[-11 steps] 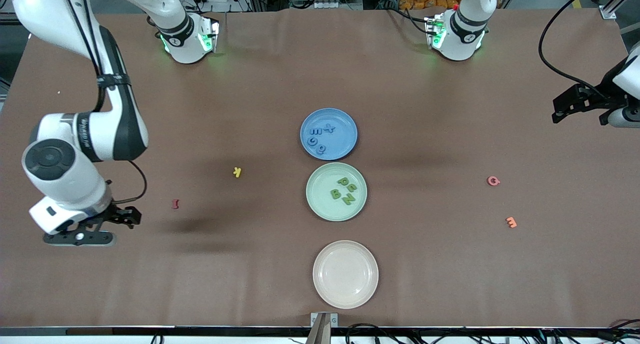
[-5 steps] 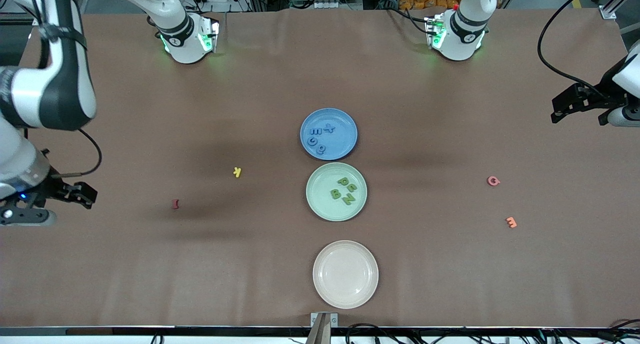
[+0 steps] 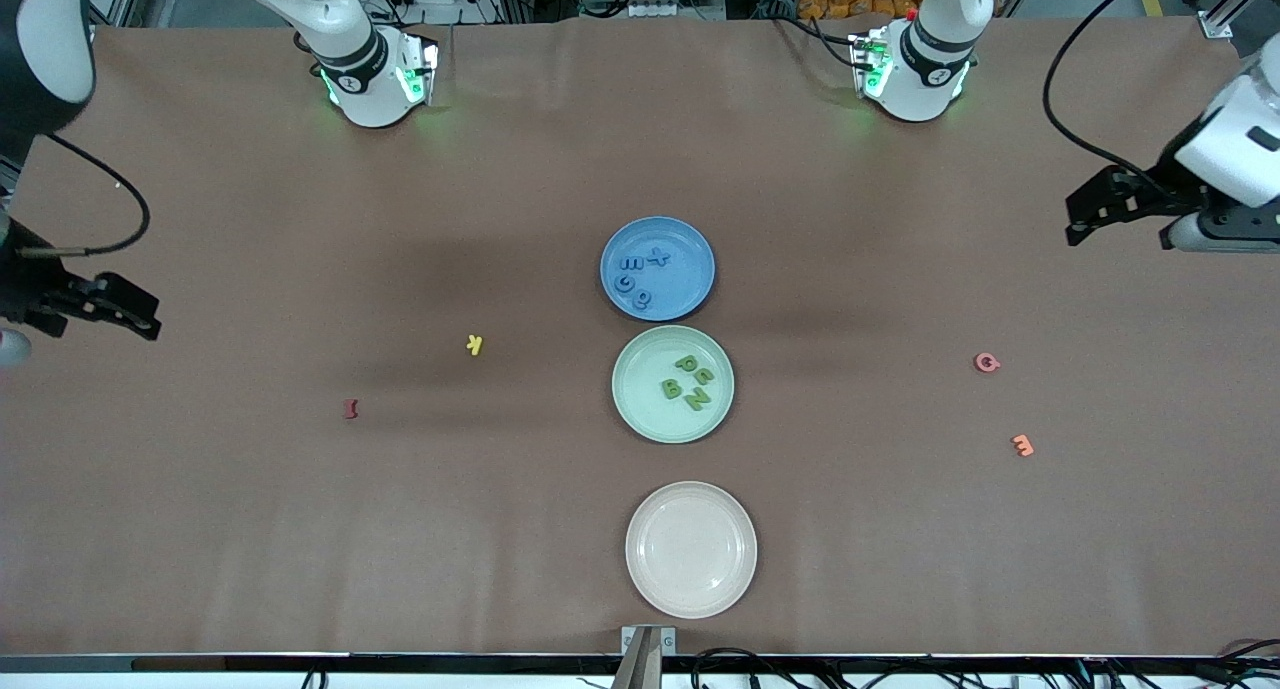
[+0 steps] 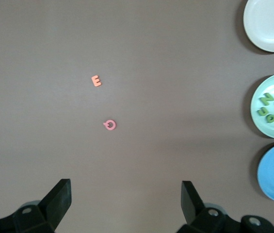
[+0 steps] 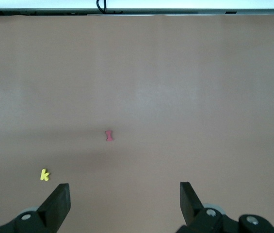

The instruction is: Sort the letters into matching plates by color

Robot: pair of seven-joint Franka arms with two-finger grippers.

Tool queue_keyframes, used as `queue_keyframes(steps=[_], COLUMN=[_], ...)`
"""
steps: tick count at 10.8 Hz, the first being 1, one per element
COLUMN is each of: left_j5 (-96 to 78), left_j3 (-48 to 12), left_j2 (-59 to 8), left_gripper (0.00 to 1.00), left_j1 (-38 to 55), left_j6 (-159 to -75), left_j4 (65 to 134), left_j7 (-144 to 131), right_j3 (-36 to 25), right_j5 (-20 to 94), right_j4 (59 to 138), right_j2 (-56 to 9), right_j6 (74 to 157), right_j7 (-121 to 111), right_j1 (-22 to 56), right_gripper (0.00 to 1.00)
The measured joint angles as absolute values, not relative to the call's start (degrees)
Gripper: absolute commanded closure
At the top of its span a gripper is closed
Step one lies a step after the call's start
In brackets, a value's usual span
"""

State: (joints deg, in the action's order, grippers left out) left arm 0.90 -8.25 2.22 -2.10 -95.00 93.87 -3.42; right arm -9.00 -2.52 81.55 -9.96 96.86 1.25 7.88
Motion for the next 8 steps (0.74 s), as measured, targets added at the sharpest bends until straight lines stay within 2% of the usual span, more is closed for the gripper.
queue_keyframes(steps=[2, 8], left_j5=[0.90, 0.90], left_j3=[-9.84, -8.67], left_j2=[2.22, 2.38], left_gripper=[0.00, 0.00], left_j1=[-2.01, -4.69], left_j6=[-94.99, -94.60], left_j4=[93.86, 93.85], left_j7=[-5.25, -5.37], right_j3=[-8.81, -7.62], right_j5=[-2.21, -0.27], right_j4=[81.56, 81.70], right_j2=[-7.67, -4.40], right_j6=[95.04, 92.04], right_j7=[4.80, 7.79], right_j1=[7.90, 8.12], right_gripper=[0.00, 0.00])
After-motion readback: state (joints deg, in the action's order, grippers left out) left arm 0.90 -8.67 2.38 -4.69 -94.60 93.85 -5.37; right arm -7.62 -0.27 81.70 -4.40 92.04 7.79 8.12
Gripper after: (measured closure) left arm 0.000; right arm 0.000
